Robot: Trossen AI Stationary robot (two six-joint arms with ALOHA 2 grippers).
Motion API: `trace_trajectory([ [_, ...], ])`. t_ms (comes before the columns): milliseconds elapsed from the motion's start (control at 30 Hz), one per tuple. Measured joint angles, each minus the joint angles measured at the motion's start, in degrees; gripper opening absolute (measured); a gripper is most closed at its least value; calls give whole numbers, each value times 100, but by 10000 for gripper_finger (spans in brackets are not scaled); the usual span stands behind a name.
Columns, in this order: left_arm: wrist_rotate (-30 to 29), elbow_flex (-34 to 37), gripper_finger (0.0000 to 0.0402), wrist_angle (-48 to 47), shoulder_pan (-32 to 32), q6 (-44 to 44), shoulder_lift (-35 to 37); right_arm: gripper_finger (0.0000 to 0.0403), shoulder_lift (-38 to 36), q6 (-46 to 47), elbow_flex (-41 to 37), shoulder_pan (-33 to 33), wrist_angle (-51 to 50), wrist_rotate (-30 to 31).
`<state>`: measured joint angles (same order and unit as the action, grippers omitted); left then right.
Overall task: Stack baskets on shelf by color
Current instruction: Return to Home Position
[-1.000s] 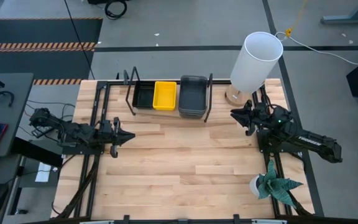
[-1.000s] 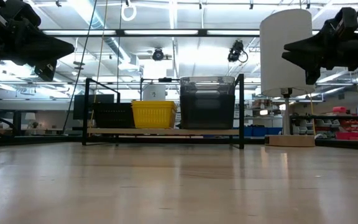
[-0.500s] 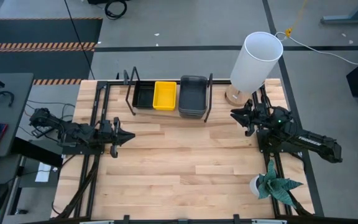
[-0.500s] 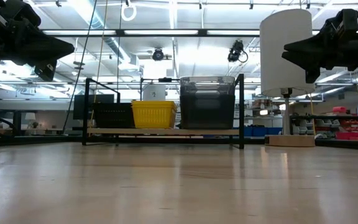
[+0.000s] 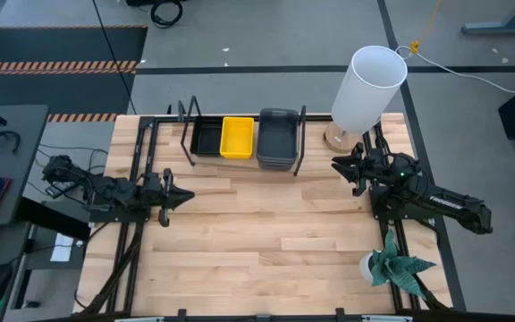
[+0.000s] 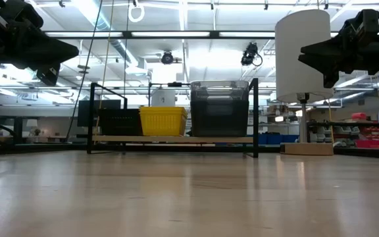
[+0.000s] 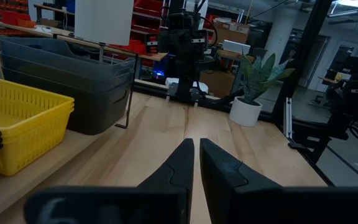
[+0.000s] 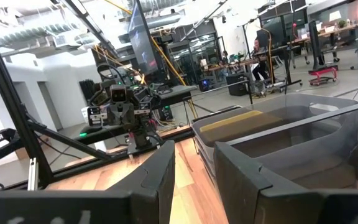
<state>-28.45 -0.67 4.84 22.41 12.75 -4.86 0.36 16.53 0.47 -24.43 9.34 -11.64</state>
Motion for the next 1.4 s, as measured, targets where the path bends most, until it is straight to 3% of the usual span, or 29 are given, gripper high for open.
trace_trajectory([
  [500, 2, -4, 36, 497, 0, -9, 2, 116, 0, -2, 2, -2, -2, 0],
  [1400, 0, -4, 26, 457, 0, 109, 0, 116, 0, 0, 2, -2, 0, -2],
])
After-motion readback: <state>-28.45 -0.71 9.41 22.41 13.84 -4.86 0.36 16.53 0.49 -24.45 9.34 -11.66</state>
